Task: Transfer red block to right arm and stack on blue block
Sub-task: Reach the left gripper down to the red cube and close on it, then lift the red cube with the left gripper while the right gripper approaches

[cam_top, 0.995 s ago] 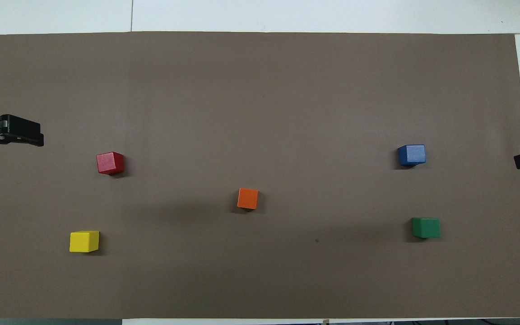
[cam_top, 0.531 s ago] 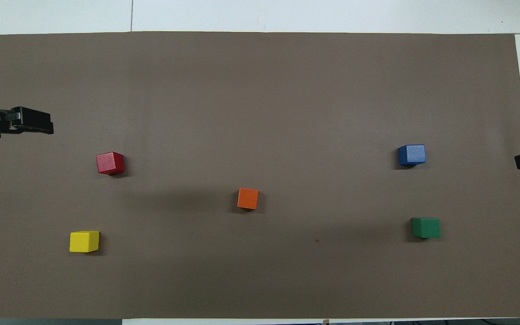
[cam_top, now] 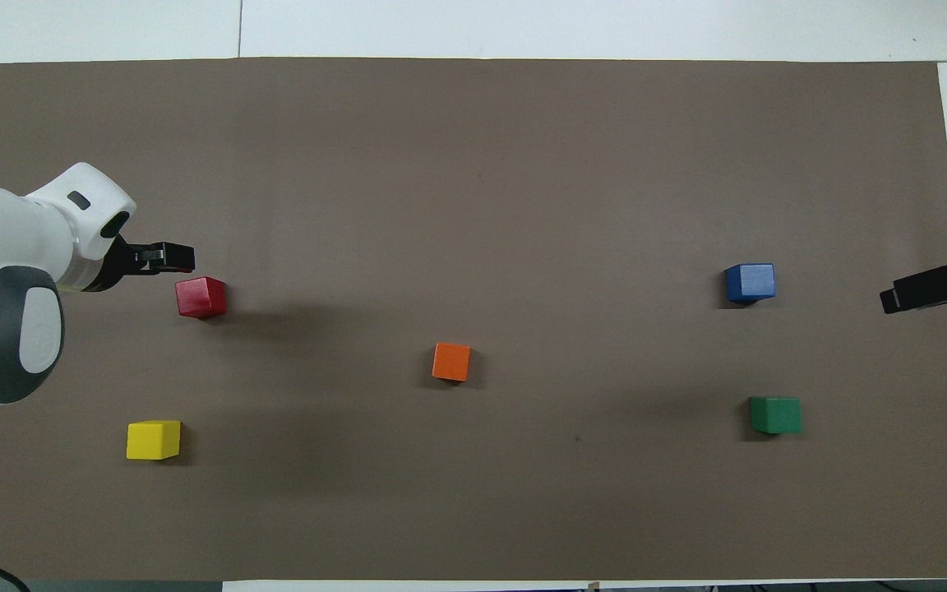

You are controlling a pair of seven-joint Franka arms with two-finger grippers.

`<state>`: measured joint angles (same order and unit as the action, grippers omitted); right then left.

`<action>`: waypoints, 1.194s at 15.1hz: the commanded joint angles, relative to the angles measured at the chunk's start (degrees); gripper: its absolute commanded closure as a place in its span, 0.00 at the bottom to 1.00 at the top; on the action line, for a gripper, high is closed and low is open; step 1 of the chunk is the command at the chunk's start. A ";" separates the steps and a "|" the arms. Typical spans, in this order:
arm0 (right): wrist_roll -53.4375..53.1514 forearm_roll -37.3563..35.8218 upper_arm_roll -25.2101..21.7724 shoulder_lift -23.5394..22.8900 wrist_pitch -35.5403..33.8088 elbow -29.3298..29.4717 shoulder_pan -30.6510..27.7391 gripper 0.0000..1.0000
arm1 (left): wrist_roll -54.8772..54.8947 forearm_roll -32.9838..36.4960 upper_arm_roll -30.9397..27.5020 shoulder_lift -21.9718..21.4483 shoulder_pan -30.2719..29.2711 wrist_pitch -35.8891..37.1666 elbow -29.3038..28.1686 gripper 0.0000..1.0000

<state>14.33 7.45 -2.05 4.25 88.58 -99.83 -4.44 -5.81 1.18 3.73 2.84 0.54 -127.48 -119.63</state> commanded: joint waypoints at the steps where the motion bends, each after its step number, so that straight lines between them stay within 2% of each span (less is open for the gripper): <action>1: 5.43 9.13 0.03 1.82 3.97 -7.56 -2.24 0.00 | -3.93 -0.13 -0.22 2.51 0.51 -5.13 -2.01 0.00; 5: 13.93 26.08 0.03 -0.99 4.33 -12.74 -5.21 0.00 | -3.59 -0.13 -0.31 4.88 0.07 -13.31 -6.40 0.00; 7: 20.54 33.56 0.03 -2.40 4.24 -15.21 -6.10 0.00 | -3.42 -0.13 -0.31 6.12 -0.02 -14.55 -7.02 0.00; 9: 21.17 40.15 0.03 -2.67 3.71 -17.40 -6.11 0.00 | -3.50 -0.13 -0.39 5.86 0.07 -14.12 -7.72 0.02; 10: 22.39 43.84 0.03 -3.10 3.54 -18.55 -6.11 0.00 | -3.77 -0.13 -0.31 5.68 0.07 -14.29 -8.33 0.27; 11: 24.49 47.27 0.03 -4.15 3.10 -19.43 -6.02 0.00 | -4.12 -0.13 -0.31 5.68 0.16 -13.85 -8.34 0.74; 12: 27.30 50.87 0.03 -5.12 2.05 -20.22 -6.02 0.00 | -3.95 -0.13 -0.31 5.60 0.25 -12.46 -8.08 1.00; 13: 29.15 53.87 0.03 -5.65 1.43 -20.92 -6.02 0.00 | -4.47 -0.13 -0.13 5.68 0.60 -10.18 -6.59 1.00; 15: 29.35 58.79 0.11 -6.09 -2.07 -21.46 -5.93 0.00 | -11.80 -0.82 0.05 5.33 3.74 1.99 0.41 1.00; 18: 29.79 66.80 0.03 -8.11 -7.96 -22.42 -6.02 0.00 | -24.74 -10.54 1.62 4.11 6.13 21.95 14.82 1.00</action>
<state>42.29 69.72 -2.05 -2.85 83.76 -121.09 -10.03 -23.87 -3.87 4.76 8.32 4.72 -117.43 -114.02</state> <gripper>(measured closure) 0.000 0.458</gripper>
